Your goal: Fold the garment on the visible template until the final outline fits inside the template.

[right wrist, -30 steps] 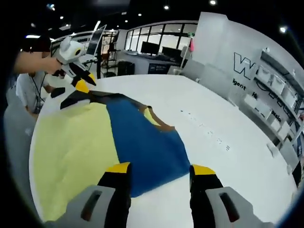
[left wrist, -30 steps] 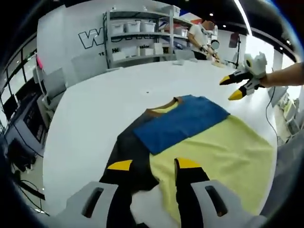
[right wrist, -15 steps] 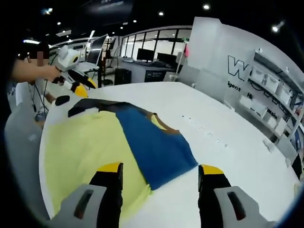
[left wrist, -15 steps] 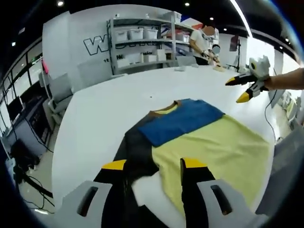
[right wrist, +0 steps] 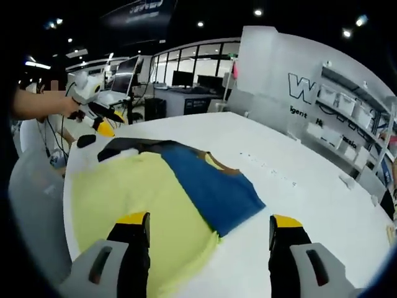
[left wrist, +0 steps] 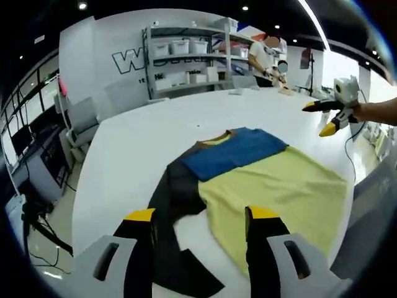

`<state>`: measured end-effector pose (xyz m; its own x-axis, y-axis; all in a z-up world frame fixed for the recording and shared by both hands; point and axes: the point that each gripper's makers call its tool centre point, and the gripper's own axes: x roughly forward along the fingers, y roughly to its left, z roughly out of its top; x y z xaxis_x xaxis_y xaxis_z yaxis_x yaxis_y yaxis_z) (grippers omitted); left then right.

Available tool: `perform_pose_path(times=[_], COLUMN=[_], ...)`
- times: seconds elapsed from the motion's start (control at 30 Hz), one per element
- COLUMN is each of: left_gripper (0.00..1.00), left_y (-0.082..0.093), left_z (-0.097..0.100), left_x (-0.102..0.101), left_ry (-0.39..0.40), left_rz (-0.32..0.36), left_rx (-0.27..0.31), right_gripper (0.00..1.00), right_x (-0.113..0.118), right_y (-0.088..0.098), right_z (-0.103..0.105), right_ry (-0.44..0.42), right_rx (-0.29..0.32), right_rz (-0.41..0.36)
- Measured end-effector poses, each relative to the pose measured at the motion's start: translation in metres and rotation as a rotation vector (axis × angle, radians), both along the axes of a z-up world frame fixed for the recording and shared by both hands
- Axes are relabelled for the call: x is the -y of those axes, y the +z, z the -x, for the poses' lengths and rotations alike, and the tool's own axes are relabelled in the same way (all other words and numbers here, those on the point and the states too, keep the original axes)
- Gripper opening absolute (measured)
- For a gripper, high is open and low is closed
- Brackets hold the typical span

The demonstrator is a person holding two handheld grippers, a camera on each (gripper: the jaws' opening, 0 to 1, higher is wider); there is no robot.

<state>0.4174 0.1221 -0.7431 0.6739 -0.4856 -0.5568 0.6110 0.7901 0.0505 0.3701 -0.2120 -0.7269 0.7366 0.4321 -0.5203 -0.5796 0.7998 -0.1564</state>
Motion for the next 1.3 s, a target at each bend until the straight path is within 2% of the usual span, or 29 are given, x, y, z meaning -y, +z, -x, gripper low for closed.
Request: perform_pose_path(times=[0.23, 0.33, 0.43, 0.7, 0.77, 0.97, 1.13, 1.23, 1.3], left_gripper=[0.59, 0.58, 0.57, 0.51, 0.46, 0.41, 0.36, 0.29, 0.19], left_y=[-0.009, -0.018, -0.024, -0.042, -0.047, -0.058, -0.07, -0.075, -0.076], left_z=[0.013, 0.02, 0.024, 0.035, 0.035, 0.034, 0.035, 0.034, 0.033], left_x=[-0.022, -0.034, -0.043, -0.058, -0.061, -0.063, -0.063, -0.064, -0.065], left_ry=[0.034, 0.045, 0.057, 0.059, 0.056, 0.084, 0.06, 0.059, 0.061], left_rz=[-0.015, -0.045, -0.047, -0.112, -0.135, -0.135, -0.198, -0.229, -0.249], left_rx=[-0.014, -0.021, -0.034, -0.055, -0.05, -0.054, -0.059, -0.063, -0.065], right_gripper=[0.89, 0.95, 0.99, 0.99, 0.99, 0.99, 0.97, 0.96, 0.96], right_x=[-0.004, -0.006, -0.007, -0.01, -0.01, -0.009, -0.006, -0.006, -0.006], right_y=[0.004, 0.002, 0.003, 0.005, 0.005, 0.0, -0.001, -0.004, -0.006], right_z=[0.015, 0.024, 0.031, 0.048, 0.052, 0.063, 0.067, 0.069, 0.071], right_ry=[-0.019, -0.018, -0.024, -0.037, -0.044, -0.051, -0.069, -0.079, -0.084], right_rx=[0.005, -0.003, 0.001, 0.004, 0.011, -0.001, -0.005, -0.01, -0.017], right_rz=[-0.013, -0.007, -0.014, -0.024, -0.017, -0.01, -0.015, -0.023, -0.024])
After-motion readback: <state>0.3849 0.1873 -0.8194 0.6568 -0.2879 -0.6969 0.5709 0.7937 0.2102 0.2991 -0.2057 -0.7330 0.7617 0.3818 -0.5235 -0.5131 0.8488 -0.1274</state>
